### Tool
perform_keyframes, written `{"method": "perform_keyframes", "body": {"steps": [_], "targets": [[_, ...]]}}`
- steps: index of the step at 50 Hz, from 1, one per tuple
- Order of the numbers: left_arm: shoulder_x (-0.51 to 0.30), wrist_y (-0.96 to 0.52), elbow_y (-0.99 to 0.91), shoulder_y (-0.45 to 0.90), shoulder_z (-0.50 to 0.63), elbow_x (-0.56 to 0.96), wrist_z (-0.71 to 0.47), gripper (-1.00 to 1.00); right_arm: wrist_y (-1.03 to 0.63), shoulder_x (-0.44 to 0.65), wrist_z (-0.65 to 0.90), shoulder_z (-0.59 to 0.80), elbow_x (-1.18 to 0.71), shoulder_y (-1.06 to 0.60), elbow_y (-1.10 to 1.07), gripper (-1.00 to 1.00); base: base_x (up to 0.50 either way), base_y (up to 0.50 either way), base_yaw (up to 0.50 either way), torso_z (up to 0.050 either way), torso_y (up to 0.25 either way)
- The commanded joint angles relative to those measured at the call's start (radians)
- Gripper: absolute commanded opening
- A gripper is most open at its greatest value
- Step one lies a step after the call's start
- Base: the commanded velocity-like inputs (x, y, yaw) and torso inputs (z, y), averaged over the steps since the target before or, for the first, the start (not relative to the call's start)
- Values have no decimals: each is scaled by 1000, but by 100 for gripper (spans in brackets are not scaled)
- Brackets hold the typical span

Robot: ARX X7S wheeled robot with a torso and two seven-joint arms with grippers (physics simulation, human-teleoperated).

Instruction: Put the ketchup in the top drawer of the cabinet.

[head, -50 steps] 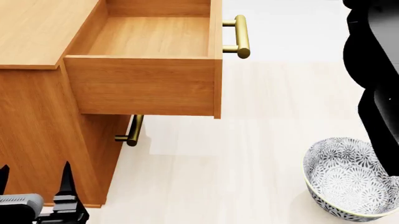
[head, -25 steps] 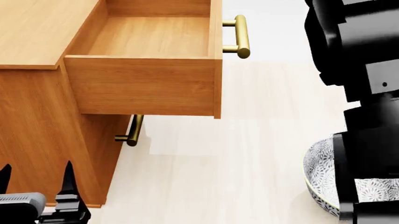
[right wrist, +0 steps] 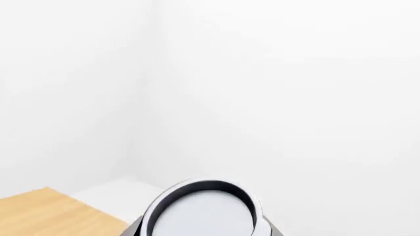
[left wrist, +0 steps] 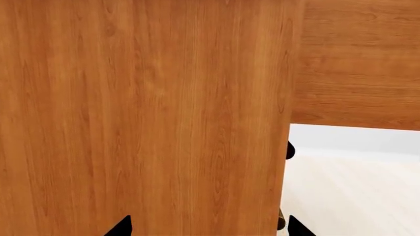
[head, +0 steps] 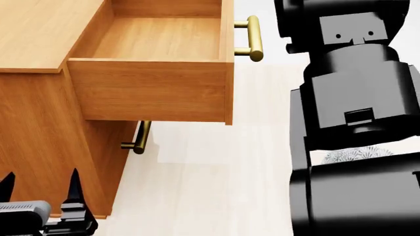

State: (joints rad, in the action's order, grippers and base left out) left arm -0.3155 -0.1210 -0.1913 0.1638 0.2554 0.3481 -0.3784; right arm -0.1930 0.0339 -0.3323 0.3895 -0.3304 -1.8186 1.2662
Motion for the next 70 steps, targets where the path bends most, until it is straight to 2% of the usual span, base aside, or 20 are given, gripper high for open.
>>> {"method": "perform_keyframes", "body": {"steps": [1, 6, 13, 21, 24, 30, 35, 41, 48, 57, 70], "targets": [[1, 0, 16, 12, 5, 1, 1, 100, -9, -34, -143, 61, -9, -17, 43, -100, 0, 0, 0, 0, 0], [3, -2, 19, 16, 7, 3, -1, 100, -7, -34, -193, 186, -96, -17, 43, -100, 0, 0, 0, 0, 0], [1, 1, 29, 19, 8, 2, 0, 100, -4, -34, -275, 301, -213, -17, 42, -100, 0, 0, 0, 0, 0], [2, 4, 37, 22, 11, 2, -1, 100, -21, -34, -302, 411, -321, -22, 42, -100, 0, 0, 0, 0, 1], [3, 4, 42, 24, 11, 4, -2, 100, -24, -34, -299, 436, -359, -26, 42, -100, 0, 0, 0, 0, 0], [5, 10, 54, 27, 14, 2, 0, 100, -29, -34, -192, 481, -459, -26, 43, -100, 0, 0, 0, 0, 0], [4, 8, 50, 26, 15, 3, -4, 100, 12, -34, -118, 685, -679, -20, 42, -100, 0, 0, 0, 0, 0], [2, 14, 56, 24, 14, 3, -6, 100, 55, -34, -98, 905, -896, -18, 41, -100, 0, 0, 0, 0, 0], [2, 23, 64, 24, 13, 3, -6, 100, 89, -34, -75, 1069, -1055, -7, 27, -100, 0, 0, 0, 0, 0], [0, 18, 58, 27, 16, 7, -8, 100, 102, -34, -61, 1138, -1106, 5, 15, -100, 0, 0, 0, 0, 1], [0, 24, 65, 28, 20, 6, -10, 100, 101, -34, -68, 1139, -1096, 33, 21, -100, 0, 0, 0, 0, 0]]}}
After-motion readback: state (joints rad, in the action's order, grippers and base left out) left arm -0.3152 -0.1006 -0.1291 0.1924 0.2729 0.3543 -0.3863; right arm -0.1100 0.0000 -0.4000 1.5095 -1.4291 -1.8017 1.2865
